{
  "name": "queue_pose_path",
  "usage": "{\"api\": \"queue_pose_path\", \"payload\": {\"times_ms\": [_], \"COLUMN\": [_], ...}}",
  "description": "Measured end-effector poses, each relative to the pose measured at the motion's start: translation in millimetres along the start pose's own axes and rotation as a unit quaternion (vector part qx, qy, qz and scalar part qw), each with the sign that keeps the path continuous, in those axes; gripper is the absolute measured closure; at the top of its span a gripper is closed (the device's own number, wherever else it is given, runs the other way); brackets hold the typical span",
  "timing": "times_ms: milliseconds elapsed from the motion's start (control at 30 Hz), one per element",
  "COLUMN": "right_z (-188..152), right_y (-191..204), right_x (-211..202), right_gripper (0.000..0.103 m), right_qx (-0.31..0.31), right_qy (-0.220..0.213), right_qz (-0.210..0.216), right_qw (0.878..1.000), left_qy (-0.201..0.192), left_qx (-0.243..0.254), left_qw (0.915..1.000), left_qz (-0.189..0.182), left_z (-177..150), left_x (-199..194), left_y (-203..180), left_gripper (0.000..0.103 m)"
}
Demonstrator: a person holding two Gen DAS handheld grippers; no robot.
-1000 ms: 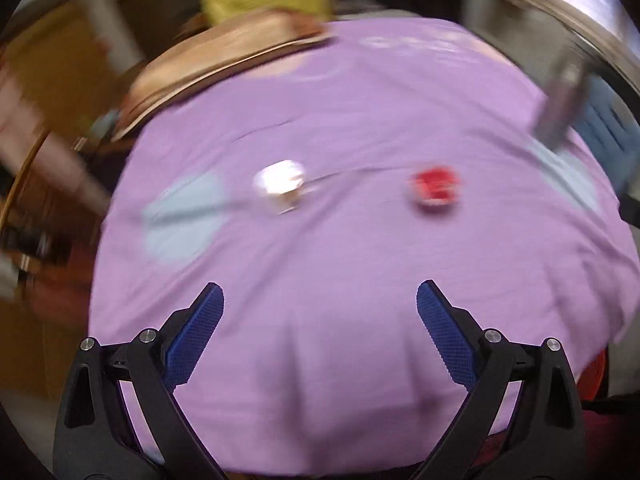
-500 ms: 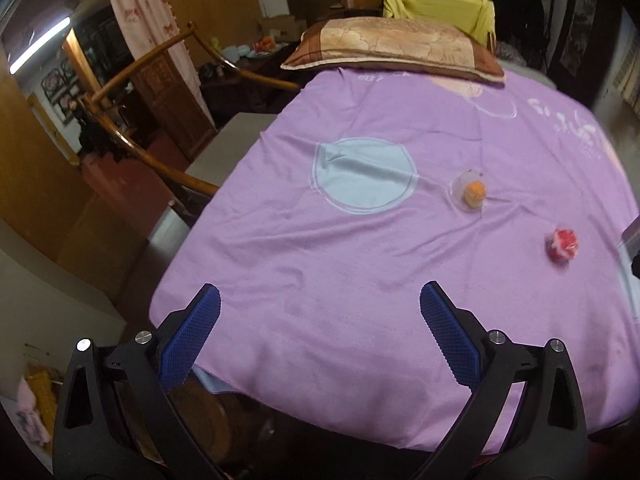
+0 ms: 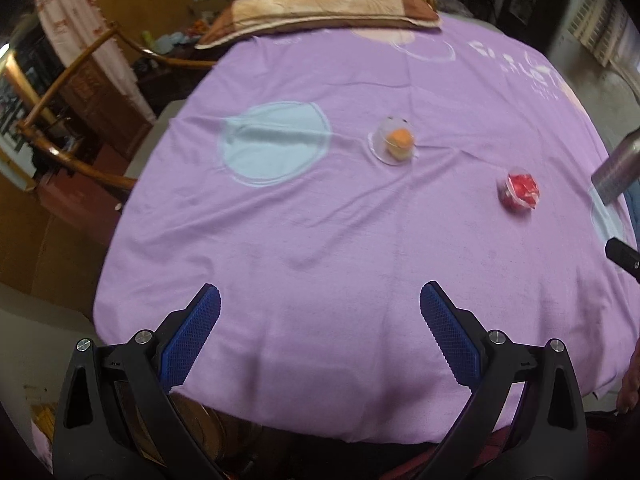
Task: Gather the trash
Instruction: 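Return both tools to the table over the two clear cups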
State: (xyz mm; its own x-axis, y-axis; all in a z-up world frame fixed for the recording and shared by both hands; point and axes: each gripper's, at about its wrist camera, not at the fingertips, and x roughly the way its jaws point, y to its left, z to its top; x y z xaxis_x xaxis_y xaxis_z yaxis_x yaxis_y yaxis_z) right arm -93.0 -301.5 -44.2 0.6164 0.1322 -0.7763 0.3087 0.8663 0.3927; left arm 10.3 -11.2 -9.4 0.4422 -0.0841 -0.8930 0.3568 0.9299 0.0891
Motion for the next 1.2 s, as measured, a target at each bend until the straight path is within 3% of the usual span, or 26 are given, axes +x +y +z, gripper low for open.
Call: {"api": "queue_pose_path", "payload": {"times_ms": [167,333,600,700,833,1200], "right_z": [10.7,20.2,28.0,29.6,30.4,36.8], "right_y": [7.1,25.0,54.5,61.4,69.4,87.5], "right_x": [-0.2,8.3,17.8,19.9,19.6,7.0], "right_gripper": [0.01,0.01,0.01,0.01,0.01,0.008], "right_qx": [0.002,-0.012,-0.049,-0.06,-0.075,-0.12], "right_qy": [-0.016,0.002,0.023,0.025,0.015,-0.014], "right_qz": [-0.015,-0.032,-0.057,-0.061,-0.066,-0.066], "right_qw": [1.0,0.999,0.997,0.996,0.995,0.99], "left_qy": [-0.02,-0.029,-0.016,-0.021,-0.049,-0.083], "left_qx": [0.033,0.059,0.045,0.037,0.028,-0.08], "left_qw": [0.999,0.997,0.9964,0.997,0.9979,0.9931], "left_qz": [-0.021,-0.041,-0.07,-0.065,-0.031,0.019], "left_z": [28.7,38.6,43.8,43.9,46.8,41.7], "left_x": [7.5,15.8,29.9,29.2,17.7,-22.8], "left_y": [-15.9,-22.6,-6.9,0.3,16.5,93.8], "left_gripper": [0.007,0.007,0.007,0.007,0.007,0.007]}}
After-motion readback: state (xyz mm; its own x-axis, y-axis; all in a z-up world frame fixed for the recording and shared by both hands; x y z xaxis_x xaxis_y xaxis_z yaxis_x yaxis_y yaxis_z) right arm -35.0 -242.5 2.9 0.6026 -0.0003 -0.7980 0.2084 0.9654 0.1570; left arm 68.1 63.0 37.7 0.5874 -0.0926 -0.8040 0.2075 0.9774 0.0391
